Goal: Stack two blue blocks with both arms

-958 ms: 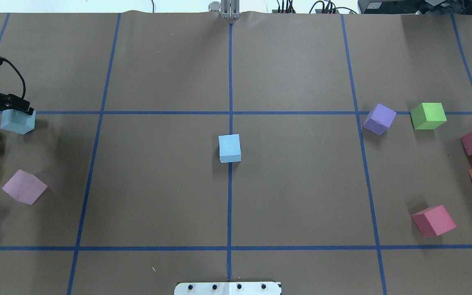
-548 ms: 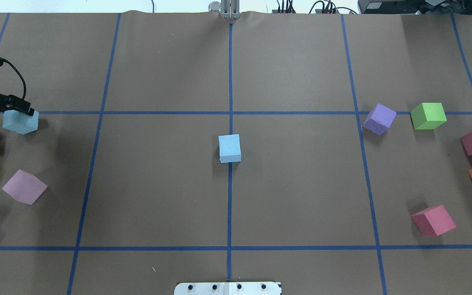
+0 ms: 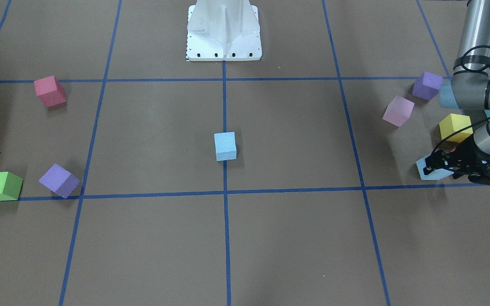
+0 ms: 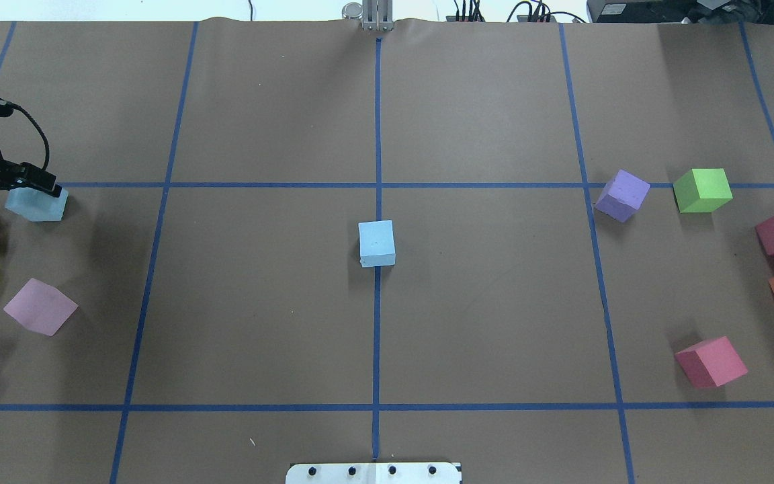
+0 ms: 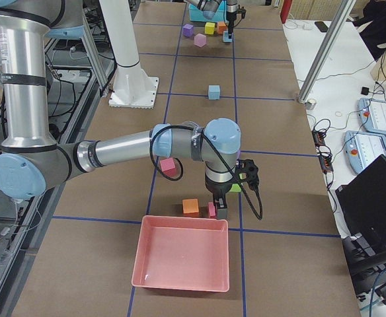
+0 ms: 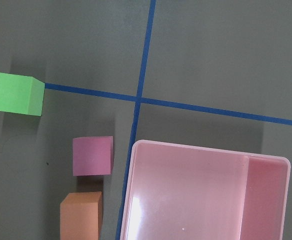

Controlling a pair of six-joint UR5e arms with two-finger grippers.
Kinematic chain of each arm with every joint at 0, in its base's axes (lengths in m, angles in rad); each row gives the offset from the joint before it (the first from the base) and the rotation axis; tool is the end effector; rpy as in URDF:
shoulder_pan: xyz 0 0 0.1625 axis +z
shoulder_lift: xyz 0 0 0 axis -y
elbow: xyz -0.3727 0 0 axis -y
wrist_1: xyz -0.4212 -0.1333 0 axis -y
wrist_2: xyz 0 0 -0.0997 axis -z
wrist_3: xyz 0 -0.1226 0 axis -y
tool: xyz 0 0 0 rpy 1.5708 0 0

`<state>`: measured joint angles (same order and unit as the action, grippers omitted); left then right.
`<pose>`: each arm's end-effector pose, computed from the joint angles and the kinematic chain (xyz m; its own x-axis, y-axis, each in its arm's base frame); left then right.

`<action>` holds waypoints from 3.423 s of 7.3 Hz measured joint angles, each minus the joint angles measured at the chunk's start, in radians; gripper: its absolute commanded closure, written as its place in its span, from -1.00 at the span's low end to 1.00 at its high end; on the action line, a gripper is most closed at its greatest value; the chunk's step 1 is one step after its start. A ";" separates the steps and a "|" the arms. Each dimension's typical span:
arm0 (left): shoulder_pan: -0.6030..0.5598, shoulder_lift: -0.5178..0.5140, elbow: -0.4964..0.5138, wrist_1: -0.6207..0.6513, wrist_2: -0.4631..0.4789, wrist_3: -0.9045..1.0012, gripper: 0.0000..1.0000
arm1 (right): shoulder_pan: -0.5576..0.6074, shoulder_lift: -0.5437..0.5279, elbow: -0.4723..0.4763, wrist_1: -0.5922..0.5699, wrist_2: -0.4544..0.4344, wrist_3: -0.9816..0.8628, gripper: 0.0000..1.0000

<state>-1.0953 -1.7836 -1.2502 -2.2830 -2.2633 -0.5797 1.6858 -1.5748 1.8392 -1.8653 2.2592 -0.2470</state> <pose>0.2409 -0.5881 0.5931 0.6399 0.1639 -0.7508 -0.0313 0.9817 0.1877 0.1126 -0.4922 0.5228 0.7698 -0.1384 0.6231 0.0758 0.9891 0.1261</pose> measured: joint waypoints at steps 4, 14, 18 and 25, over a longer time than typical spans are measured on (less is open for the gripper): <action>0.008 0.001 -0.005 0.009 -0.036 -0.002 -0.17 | 0.000 0.006 0.001 0.000 -0.001 0.002 -1.00; 0.167 -0.296 -0.393 0.662 -0.003 -0.373 -0.04 | 0.000 -0.002 -0.003 0.006 0.000 0.007 -1.00; 0.426 -0.474 -0.410 0.674 0.179 -0.749 -0.05 | 0.000 -0.005 -0.001 0.010 0.000 0.009 -1.00; 0.572 -0.741 -0.186 0.665 0.323 -0.894 -0.06 | 0.000 -0.012 -0.004 0.012 -0.001 0.005 -1.00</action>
<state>-0.5232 -2.5242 -1.4358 -1.6176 -1.9401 -1.4732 1.6858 -1.5865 1.8353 -1.8531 2.2581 -0.2417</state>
